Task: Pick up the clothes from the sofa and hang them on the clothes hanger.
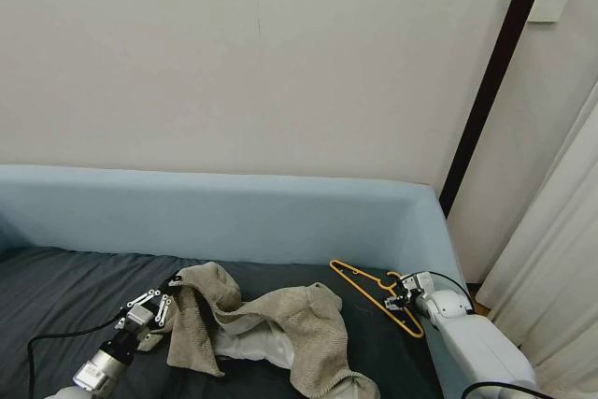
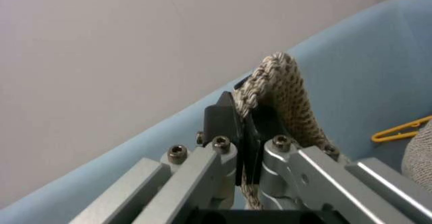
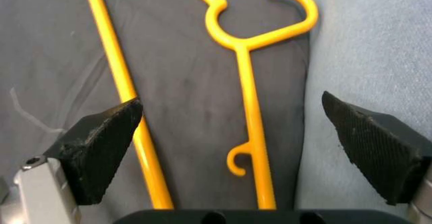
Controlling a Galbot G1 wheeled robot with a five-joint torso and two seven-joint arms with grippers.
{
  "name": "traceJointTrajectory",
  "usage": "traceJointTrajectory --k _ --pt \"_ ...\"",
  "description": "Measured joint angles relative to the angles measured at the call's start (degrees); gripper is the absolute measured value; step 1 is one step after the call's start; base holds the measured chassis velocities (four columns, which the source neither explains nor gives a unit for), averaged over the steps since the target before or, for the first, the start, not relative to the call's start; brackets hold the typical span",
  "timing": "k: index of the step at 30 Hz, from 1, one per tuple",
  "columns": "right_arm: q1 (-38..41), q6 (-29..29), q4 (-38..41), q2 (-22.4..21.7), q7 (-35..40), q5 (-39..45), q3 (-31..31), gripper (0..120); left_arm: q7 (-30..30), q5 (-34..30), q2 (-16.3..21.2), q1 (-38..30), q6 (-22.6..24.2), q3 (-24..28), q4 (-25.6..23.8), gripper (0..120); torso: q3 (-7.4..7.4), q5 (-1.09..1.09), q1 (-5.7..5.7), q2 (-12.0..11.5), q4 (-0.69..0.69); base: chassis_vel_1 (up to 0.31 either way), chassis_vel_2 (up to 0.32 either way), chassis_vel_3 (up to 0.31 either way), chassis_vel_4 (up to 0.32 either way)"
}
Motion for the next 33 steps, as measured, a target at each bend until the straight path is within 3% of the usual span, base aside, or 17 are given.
traceJointTrajectory --k 18,21,29,30,33 --pt "-0.8 0.6 -4.2 2.8 5.7 1.9 0.9 95 -1.3 0.0 0.2 0.9 -1.1 -0.9 -0.7 0 -0.01 -0.02 0.00 0.0 -0.03 0.000 0.000 0.000 0.000" --pt "-1.8 0.7 -4.3 3.1 6.0 2.8 1.4 81 -1.4 0.0 0.4 0.6 -1.1 -0.5 -0.3 0 -0.02 -0.03 0.00 0.0 -0.02 0.000 0.000 0.000 0.000" --pt "-2.7 0.8 -3.4 2.6 4.4 2.6 1.3 64 -1.5 0.0 0.7 0.3 -1.3 -0.1 0.5 0 -0.02 -0.03 -0.01 0.0 0.00 0.000 0.000 0.000 0.000" --pt "-2.9 0.8 -3.2 2.4 3.9 2.4 1.2 56 -1.5 0.0 0.8 0.3 -1.4 0.0 0.6 0 -0.02 -0.03 -0.01 0.0 0.00 0.000 0.000 0.000 0.000" --pt "-3.3 0.8 -2.8 2.3 3.1 2.1 1.1 49 -1.6 0.0 1.1 0.3 -1.5 0.1 0.8 0 -0.01 -0.01 -0.01 0.0 0.00 0.000 0.000 0.000 0.000"
